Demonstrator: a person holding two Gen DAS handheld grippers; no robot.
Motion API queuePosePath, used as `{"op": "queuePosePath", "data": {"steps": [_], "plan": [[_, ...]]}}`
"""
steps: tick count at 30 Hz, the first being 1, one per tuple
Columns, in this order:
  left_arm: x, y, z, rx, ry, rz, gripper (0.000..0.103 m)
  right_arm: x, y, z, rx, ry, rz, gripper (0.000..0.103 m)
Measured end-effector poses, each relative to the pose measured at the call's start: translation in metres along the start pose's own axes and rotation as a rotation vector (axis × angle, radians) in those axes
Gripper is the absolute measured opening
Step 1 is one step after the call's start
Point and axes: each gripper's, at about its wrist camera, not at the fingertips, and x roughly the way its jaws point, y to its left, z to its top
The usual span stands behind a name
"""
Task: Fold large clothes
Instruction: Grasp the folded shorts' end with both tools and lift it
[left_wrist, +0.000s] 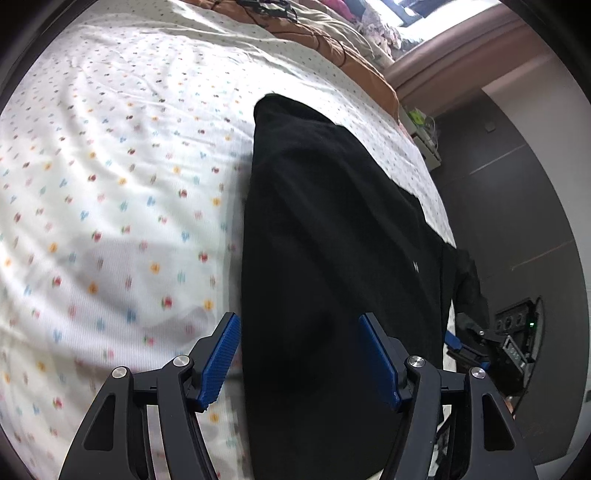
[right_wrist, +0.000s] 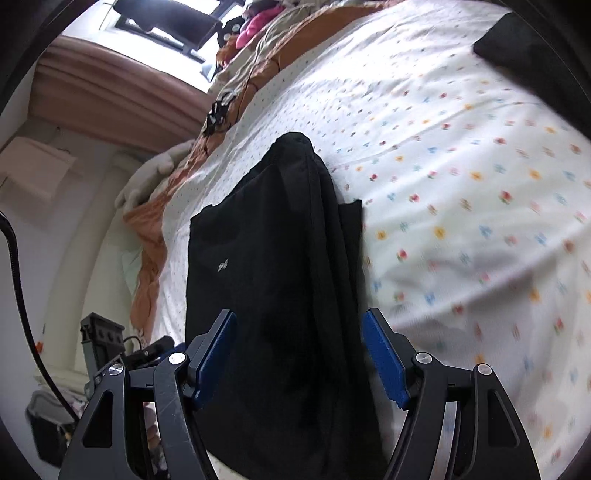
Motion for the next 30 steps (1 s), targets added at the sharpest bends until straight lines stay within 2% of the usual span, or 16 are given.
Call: {"op": "queuePosePath", "data": {"steps": [8, 17, 22, 25, 26, 27, 28, 30], "plan": [[0.020, 0.008, 0.033, -0.018, 0.000, -0.038, 0.067, 0.044, -0.015, 0.033, -0.008, 0.084, 0.023, 0.071], [0.045, 0.017, 0.060, -0.031, 0.013, -0.047, 0.065, 0.064, -0.028, 0.049, 0.031, 0.099, 0.147, 0.071], [0.062, 0.024, 0.075, -0.074, 0.027, -0.067, 0.065, 0.073, -0.024, 0.056, 0.028, 0.112, 0.165, 0.070], [0.066, 0.023, 0.083, -0.096, 0.025, -0.068, 0.063, 0.078, -0.023, 0.060, 0.030, 0.112, 0.157, 0.055], [0.065, 0.022, 0.084, -0.103, 0.023, -0.060, 0.060, 0.081, -0.025, 0.061, 0.051, 0.116, 0.161, 0.043], [0.063, 0.021, 0.084, -0.109, 0.020, -0.049, 0.055, 0.084, -0.026, 0.063, 0.068, 0.117, 0.166, 0.034], [0.063, 0.017, 0.086, -0.110, 0.015, -0.040, 0.053, 0.082, -0.026, 0.062, 0.078, 0.104, 0.169, 0.031], [0.055, 0.010, 0.084, -0.095, -0.002, -0.025, 0.045, 0.073, -0.013, 0.059, 0.020, 0.061, 0.148, 0.021]]}}
